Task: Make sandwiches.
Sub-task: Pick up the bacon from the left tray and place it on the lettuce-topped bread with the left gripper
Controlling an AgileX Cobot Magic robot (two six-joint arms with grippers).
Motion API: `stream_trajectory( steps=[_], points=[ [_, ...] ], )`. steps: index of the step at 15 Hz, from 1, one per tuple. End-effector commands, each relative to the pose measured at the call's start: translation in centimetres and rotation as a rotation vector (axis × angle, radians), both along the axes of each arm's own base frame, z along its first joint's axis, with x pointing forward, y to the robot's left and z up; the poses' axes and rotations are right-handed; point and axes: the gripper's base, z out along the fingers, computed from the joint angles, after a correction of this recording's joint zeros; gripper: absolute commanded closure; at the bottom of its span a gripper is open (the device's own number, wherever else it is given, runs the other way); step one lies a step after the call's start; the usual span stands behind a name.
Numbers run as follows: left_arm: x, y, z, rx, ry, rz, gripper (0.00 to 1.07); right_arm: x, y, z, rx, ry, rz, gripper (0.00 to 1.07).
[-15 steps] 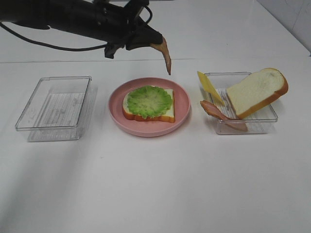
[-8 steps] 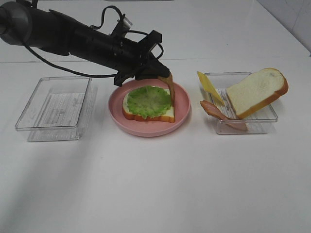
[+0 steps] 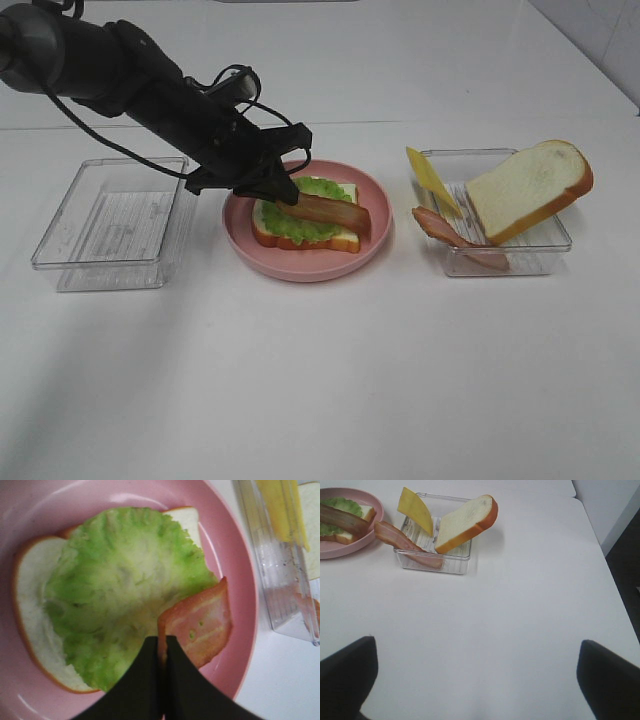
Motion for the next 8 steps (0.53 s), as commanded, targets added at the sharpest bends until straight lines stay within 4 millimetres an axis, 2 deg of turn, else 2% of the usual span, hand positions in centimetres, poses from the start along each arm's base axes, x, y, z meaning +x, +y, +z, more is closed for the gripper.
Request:
stream_trajectory(
  steps=[1, 6, 7, 8],
  points=[
    [0.52, 1.19, 0.14, 0.019, 0.003, 0.042, 1.07, -0.29, -0.01, -0.04, -0.007, -0.022, -0.001, 0.08],
    [0.75, 1.89, 0.12, 0.014, 0.021, 0.07, 1.07, -0.29, -0.01, -0.04, -0.007, -0.022, -0.001, 0.08],
    [0.72, 1.88, 0.11, 0.011, 0.029, 0.077, 0.99, -0.29, -0.01, -0.04, -0.007, -0.022, -0.001, 0.08],
    [0.65, 1.86, 0.1, 0.01, 0.035, 0.072, 0.83, -0.29, -0.01, -0.04, -0.007, -0.022, -0.001, 0.08]
  ],
)
